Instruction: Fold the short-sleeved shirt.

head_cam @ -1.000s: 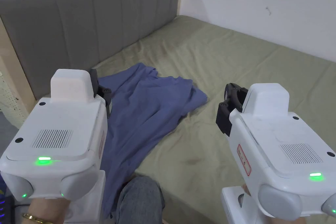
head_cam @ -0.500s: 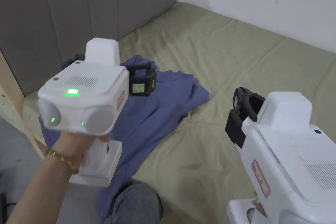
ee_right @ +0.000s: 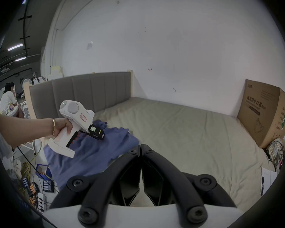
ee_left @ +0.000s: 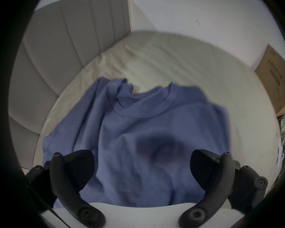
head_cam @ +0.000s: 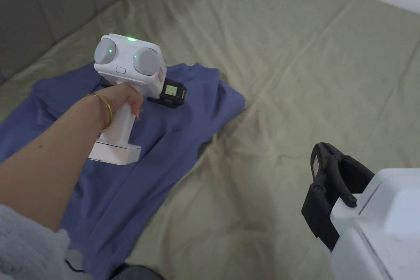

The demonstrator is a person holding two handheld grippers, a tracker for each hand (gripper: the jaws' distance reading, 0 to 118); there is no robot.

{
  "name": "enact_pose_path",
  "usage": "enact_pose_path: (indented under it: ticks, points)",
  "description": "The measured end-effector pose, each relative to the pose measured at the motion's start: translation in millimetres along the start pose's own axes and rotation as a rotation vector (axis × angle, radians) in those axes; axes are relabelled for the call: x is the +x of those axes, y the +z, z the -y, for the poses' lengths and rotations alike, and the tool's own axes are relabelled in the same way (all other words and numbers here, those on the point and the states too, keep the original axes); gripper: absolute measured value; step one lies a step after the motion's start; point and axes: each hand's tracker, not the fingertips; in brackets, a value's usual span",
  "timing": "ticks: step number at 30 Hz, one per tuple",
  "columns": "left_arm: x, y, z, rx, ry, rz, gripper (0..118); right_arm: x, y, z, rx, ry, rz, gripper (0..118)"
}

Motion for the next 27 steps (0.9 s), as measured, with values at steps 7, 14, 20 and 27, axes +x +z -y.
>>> enact_pose_path:
  ticks: [7,14,20,27]
  points:
    - [0,-26,0,-0.116,0.047,0.048,79,25,-22,23,-0.076,-0.032,0.047,0]
    - [-7,-19,-10,-0.114,0.037,0.036,0,26,-12,26,-0.084,-0.052,0.050,0]
    - [-17,40,0,0.103,0.118,0.012,0,25,26,21,-0.045,-0.054,0.072,0]
    - [-45,161,15,0.282,0.252,0.099,0,19,83,10,0.044,-0.044,0.092,0]
